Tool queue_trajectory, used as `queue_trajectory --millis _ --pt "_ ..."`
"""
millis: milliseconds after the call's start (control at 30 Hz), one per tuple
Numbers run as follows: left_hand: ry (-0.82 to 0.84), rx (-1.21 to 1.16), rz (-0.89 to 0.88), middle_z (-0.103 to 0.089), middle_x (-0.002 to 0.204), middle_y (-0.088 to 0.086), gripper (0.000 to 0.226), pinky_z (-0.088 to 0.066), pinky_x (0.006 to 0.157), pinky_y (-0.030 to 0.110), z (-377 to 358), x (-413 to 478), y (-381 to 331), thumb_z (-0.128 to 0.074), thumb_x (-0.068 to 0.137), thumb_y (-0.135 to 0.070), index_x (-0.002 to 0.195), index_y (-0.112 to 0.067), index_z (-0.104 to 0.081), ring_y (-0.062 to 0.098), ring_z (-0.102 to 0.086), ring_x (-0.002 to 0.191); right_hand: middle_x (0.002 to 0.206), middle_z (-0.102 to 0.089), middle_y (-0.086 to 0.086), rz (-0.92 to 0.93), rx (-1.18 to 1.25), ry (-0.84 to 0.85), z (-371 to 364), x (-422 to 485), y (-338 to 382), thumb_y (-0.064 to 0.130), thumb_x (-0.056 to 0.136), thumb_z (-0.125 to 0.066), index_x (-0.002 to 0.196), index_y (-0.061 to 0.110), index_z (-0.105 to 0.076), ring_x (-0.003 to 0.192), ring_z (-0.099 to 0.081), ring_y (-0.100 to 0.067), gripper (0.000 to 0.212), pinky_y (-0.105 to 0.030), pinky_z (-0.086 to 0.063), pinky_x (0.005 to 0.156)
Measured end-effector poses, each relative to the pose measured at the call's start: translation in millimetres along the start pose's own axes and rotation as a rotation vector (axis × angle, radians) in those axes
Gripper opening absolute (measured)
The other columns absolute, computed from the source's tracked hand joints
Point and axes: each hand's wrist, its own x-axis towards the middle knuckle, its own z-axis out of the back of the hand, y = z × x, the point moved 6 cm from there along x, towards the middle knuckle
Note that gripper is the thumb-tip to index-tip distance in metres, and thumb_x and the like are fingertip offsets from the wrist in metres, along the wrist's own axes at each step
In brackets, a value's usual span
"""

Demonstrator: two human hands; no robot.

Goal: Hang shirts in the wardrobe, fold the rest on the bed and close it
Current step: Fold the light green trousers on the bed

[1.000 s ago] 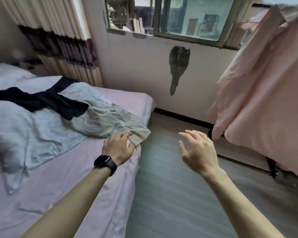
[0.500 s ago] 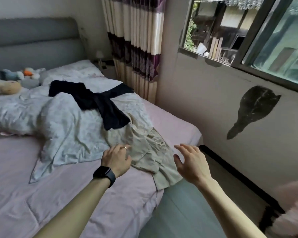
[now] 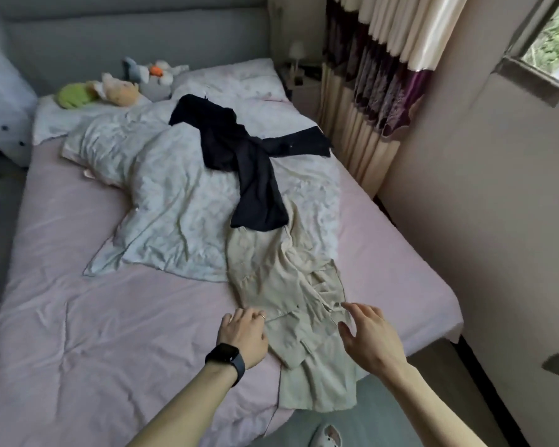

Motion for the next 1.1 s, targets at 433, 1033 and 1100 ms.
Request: queue_trajectory --millis 433,1033,1100 --pt "0.272 0.036 0.053 -0.009 0.162 0.006 0.091 -0.020 0.117 0.047 -225 68 -42 -0.065 0.088 -0.037 0.158 -0.026 -0.008 0.028 -0.019 0.147 0.154 -0.036 -0.016 -0.147 0.282 0.378 -217 102 -78 0.046 0.097 -0.055 0.157 0.008 -0.019 0.139 -0.039 -0.034 0.079 -0.039 -0.034 0.110" --pt "-0.360 -0.783 0.137 -0.072 0.087 -0.007 0.032 -0.045 0.066 0.030 16 45 14 -0.048 0.098 -0.053 0.093 -0.025 -0.062 0.016 -0.064 0.079 0.111 -0.071 0.003 -0.398 1.264 0.070 -74 63 -23 0.038 0.099 -0.059 0.108 0.026 -0.067 0.101 -0.070 -0.018 0.017 -0.035 -0.052 0.079" --pt "-0.383 -0.860 0.056 -0.071 0.085 -0.003 0.029 -0.045 0.066 0.022 75 38 10 -0.052 0.100 -0.046 0.093 -0.020 -0.065 0.011 -0.063 0.077 0.121 -0.068 0.000 -0.355 1.271 0.072 -42 48 -9 0.035 0.098 -0.062 0.117 0.029 -0.064 0.104 -0.068 -0.018 0.020 -0.035 -0.051 0.081"
